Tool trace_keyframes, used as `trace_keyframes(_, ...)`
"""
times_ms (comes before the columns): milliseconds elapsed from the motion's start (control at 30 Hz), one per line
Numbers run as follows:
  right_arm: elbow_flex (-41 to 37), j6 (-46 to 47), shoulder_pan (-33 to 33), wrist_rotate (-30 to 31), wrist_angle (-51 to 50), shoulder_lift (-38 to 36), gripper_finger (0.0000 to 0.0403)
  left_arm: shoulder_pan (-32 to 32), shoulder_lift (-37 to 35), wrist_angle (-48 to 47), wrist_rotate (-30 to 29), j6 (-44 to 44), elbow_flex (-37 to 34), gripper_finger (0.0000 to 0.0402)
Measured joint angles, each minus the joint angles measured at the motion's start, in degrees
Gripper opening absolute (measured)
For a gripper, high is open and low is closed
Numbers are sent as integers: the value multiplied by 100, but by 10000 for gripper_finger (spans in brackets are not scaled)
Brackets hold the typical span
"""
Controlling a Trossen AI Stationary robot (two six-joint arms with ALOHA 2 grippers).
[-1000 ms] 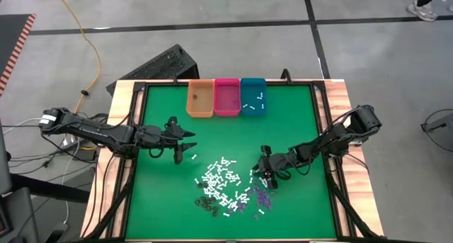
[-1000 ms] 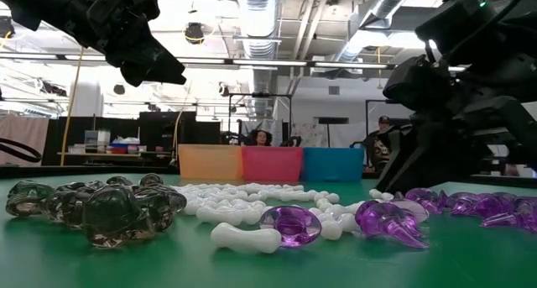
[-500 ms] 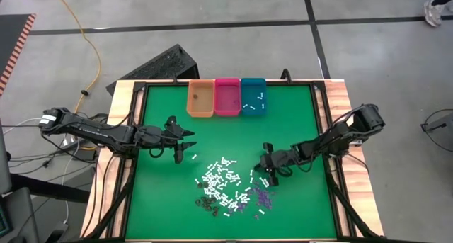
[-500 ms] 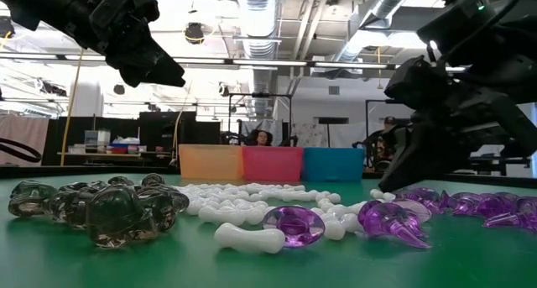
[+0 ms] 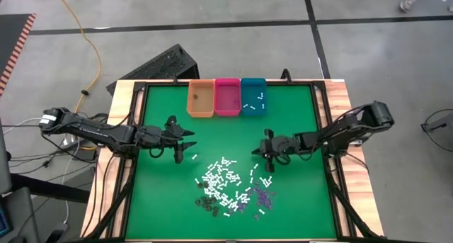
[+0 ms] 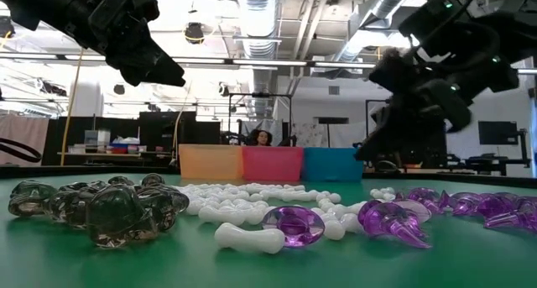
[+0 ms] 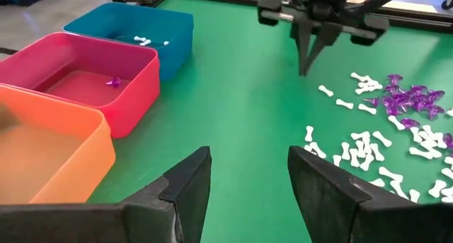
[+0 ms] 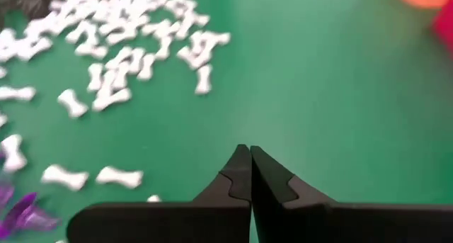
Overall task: Sort Halloween decoration
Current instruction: Put the white bone toy into the blue bin
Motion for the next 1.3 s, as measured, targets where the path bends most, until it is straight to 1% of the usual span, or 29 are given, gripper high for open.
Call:
trace_keyframes(100,1,-2,-226,-2,-112,-287,26,0,1,0,-2,-2,0,179)
trace_keyframes(167,7,30,-291,-12,-346,-456,34,0,-1,-4,11,-4,0,179)
trace_keyframes(267,7,154,-258,-215,-643,-637,55,0,0,-7,30,-4,0,179)
trace_keyframes(367,7,93,-97,-453,-716,-689,78,0,1,-7,28,-2,0,179)
trace_keyframes(533,11,61,196,-740,-688,-374,123,0,1,-6,23,-14,0,179)
trace_keyframes(633,11,39,353,-748,-667,-31,155,0,0,-6,-4,-75,0,179)
trace_keyframes(767,11,-163,445,-747,-337,355,197,0,1,-4,-149,-127,0,179)
trace_keyframes(900,13,-258,416,-741,-98,640,222,0,1,-10,-208,-155,0,179)
trace_keyframes(1000,29,-246,344,-748,-89,770,222,0,0,-39,-205,-159,0,179)
trace_keyframes(1100,33,-234,342,-736,-138,944,205,0,1,-39,-205,-149,0,179)
trace_keyframes(1167,35,-226,342,-732,-136,1037,184,0,0,-39,-205,-122,0,179)
trace_keyframes(1300,35,-215,391,-709,-143,1109,123,0,-1,-87,-205,-109,0,179)
